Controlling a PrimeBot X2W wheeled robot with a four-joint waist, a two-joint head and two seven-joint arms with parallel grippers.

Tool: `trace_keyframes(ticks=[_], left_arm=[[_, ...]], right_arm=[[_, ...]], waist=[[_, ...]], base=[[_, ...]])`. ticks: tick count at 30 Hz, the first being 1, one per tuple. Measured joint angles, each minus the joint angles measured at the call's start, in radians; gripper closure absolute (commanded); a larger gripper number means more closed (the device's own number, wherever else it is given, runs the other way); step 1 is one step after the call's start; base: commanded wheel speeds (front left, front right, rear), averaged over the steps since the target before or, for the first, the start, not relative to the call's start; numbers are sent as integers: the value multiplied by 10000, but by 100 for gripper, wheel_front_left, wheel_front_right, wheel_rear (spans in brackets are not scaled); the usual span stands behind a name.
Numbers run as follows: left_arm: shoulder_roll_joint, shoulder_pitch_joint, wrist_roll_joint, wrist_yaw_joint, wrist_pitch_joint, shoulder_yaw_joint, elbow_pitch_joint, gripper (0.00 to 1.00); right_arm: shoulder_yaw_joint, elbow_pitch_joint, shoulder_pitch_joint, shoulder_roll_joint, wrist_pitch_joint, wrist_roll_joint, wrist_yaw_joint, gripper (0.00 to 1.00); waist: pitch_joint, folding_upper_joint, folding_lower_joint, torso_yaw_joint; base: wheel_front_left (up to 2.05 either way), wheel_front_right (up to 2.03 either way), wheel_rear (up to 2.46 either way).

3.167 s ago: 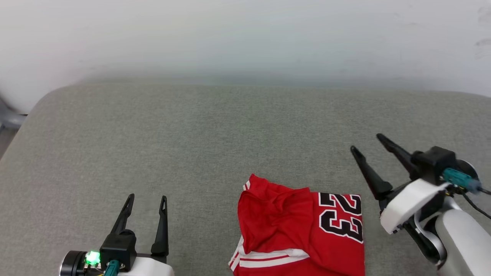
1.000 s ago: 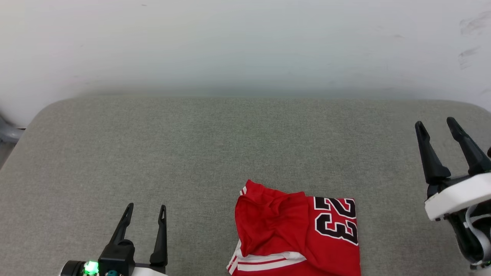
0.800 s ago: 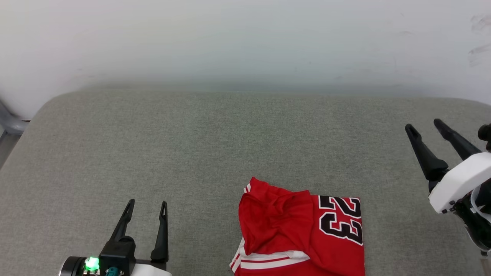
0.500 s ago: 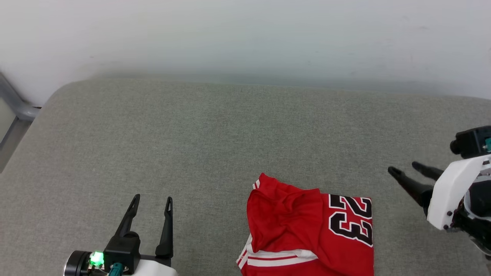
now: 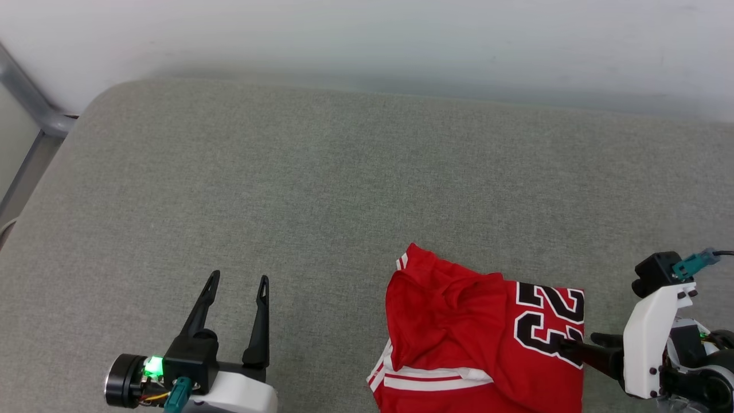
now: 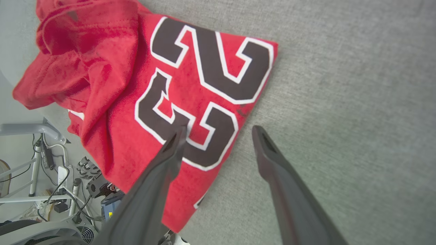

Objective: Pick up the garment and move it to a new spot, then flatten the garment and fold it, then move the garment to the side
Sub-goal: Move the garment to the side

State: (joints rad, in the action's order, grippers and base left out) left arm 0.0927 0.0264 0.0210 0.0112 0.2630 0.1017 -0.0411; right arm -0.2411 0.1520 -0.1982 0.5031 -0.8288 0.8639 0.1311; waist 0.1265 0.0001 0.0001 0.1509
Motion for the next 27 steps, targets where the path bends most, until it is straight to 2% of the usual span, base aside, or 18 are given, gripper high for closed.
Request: trace_keyframes(ticks=[10, 14, 15, 16, 17, 27], left_arm=[[-48, -528, -2, -82, 0, 128, -35, 0], [-54, -606, -2, -81, 0, 121, -94, 0], [-56, -623, -2, -79, 0, 109, -98, 0], [-56, -626, -2, -69, 0, 102, -109, 0], [-58, -626, -2, -69, 0, 88, -128, 0], [-88, -521, 73, -29, 0, -38, -234, 0]], right_arm=[[-660, 673, -93, -293, 291, 341, 0, 0], [-1273, 849, -301, -161, 953, 537, 4, 0], [-1371, 857, -331, -111, 1126, 535, 6, 11], [-1475, 886, -369, -77, 1312, 535, 8, 64], [-1557, 917, -411, -36, 1469, 537, 8, 100], [-2219, 476, -778, 577, 2974, 761, 4, 100]], waist=[[689, 0, -1, 302], [900, 0, -2, 388], [900, 0, -2, 380], [889, 0, -2, 363], [875, 0, -2, 342], [536, 0, -1, -133]], base=[[0, 0, 0], [0, 0, 0], [0, 0, 0], [0, 0, 0], [0, 0, 0], [0, 0, 0]])
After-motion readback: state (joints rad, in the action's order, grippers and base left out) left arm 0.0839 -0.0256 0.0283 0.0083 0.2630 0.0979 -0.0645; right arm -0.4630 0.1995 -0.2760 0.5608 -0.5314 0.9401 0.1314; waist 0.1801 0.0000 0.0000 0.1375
